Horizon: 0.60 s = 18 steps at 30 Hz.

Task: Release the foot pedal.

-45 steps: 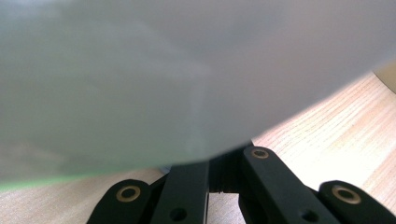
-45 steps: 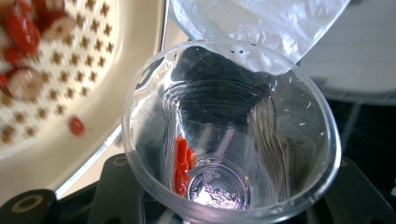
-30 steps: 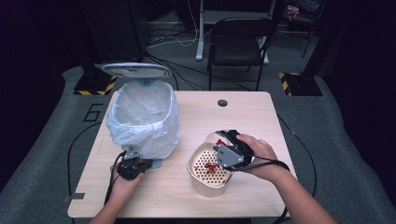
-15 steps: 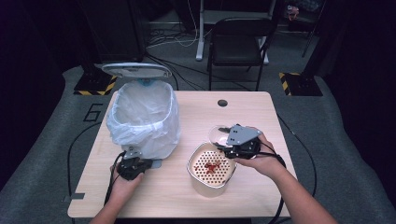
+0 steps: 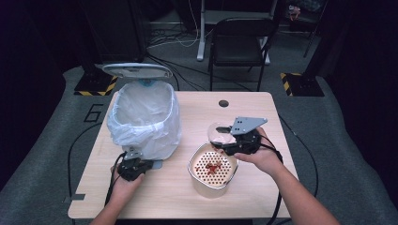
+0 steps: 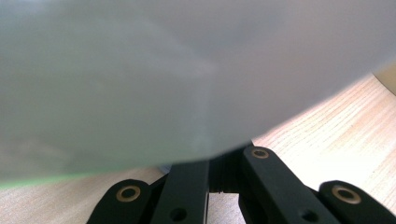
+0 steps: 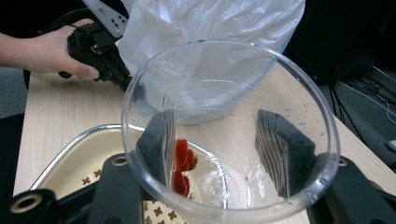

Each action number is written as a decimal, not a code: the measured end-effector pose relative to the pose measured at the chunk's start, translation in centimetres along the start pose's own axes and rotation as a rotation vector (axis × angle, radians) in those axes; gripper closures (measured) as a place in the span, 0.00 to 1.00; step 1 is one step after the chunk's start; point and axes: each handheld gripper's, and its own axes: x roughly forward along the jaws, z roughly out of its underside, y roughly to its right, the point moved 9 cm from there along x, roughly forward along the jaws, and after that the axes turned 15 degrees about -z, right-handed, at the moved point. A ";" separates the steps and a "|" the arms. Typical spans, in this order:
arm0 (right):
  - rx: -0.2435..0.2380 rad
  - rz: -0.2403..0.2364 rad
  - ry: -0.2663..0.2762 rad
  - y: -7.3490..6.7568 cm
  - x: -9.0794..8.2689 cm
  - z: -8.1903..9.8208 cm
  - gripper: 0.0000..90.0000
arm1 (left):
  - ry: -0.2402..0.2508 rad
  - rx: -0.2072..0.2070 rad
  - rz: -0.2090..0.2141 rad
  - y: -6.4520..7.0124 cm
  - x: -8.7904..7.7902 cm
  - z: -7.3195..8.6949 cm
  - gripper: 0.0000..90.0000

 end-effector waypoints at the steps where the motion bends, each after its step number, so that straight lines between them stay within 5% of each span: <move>1: 0.000 0.000 0.000 0.0 0.0 0.0 0.53 | 0.000 0.000 0.000 0.0 0.0 0.0 1.00; 18: 0.058 -0.024 0.069 0.6 0.6 -6.9 0.53 | 0.000 -0.001 0.000 0.0 0.0 0.0 1.00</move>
